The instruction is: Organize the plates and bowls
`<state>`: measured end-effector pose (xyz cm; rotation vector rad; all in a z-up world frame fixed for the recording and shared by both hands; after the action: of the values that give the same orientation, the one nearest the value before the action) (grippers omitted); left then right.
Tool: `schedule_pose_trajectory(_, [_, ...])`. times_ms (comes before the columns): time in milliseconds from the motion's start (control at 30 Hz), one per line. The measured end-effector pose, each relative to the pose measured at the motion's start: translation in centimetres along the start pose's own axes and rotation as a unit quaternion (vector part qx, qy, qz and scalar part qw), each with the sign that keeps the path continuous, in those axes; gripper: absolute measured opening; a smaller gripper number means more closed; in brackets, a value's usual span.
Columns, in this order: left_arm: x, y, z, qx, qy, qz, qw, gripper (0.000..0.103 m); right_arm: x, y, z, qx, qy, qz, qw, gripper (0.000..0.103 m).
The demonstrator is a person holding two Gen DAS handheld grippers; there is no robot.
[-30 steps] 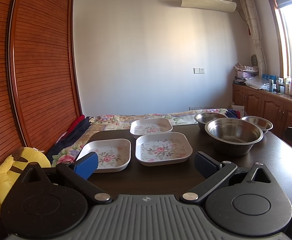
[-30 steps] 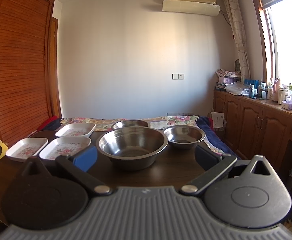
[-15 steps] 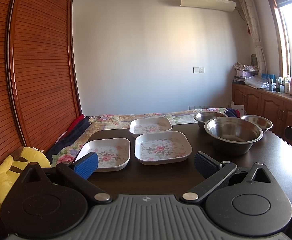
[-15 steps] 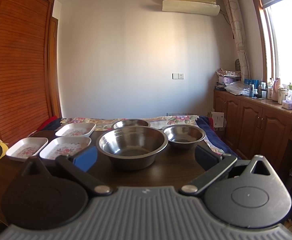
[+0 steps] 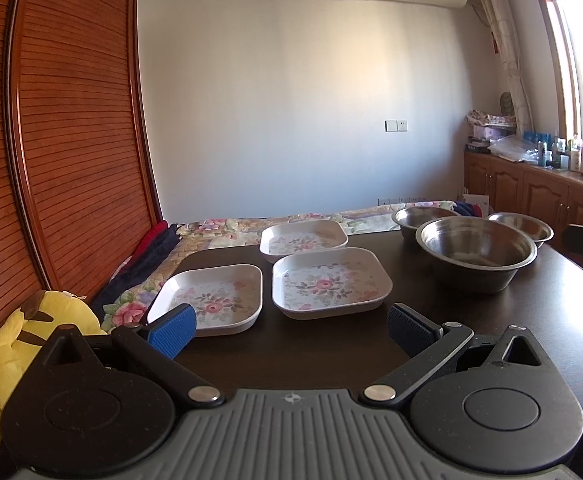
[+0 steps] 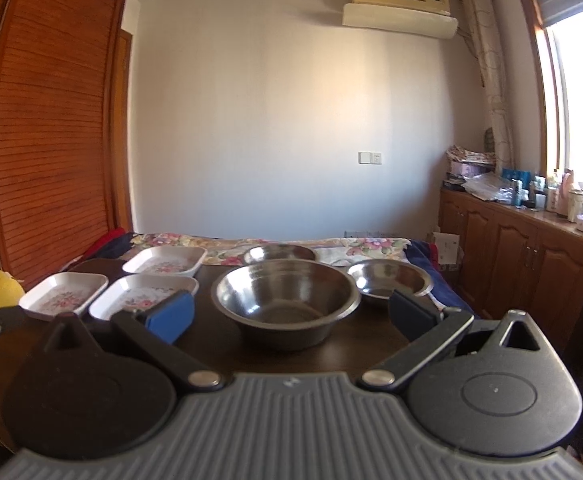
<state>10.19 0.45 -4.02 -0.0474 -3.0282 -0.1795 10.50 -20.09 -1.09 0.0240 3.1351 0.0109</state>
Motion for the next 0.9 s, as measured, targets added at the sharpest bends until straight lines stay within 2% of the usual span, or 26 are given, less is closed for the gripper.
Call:
schedule_pose_trajectory(333, [-3.7,2.5,0.3,-0.007,0.022,-0.001,0.9997,0.103,-3.0,4.7,0.3,0.021,0.012,-0.056,0.998,0.103])
schedule_pose_trajectory(567, [-5.7,4.8,0.0,-0.005,0.037,-0.005,0.9993,0.103,-5.3,7.9,-0.1,0.026,0.029,-0.113,0.993,0.103])
schedule_pose_trajectory(667, [-6.3,5.7,-0.1,-0.009,0.041,-0.008,0.9991,0.103,-6.3,8.8,-0.4,0.044,0.036,-0.132,0.990,0.103])
schedule_pose_trajectory(800, [-7.2,6.7,-0.2,-0.005,0.045,-0.004,0.9990,0.103,-7.6,9.0,-0.6,0.021,0.057,-0.159,0.985,0.103])
schedule_pose_trajectory(900, [-8.2,7.5,-0.1,-0.021,0.050,-0.012,0.9984,0.103,-8.3,9.3,-0.9,0.036,0.054,-0.176,0.982,0.103])
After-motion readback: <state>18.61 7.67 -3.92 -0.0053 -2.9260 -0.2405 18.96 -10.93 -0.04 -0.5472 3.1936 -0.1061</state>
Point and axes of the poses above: each gripper's, at about its wrist camera, not at the fingertips, and x roughly against the way its jaws point, y to its left, z to its underside, the point moved 9 cm from there along -x, roughly the way its jaws point, and after that the axes turned 14 degrees about -y, right-handed, at the moved point
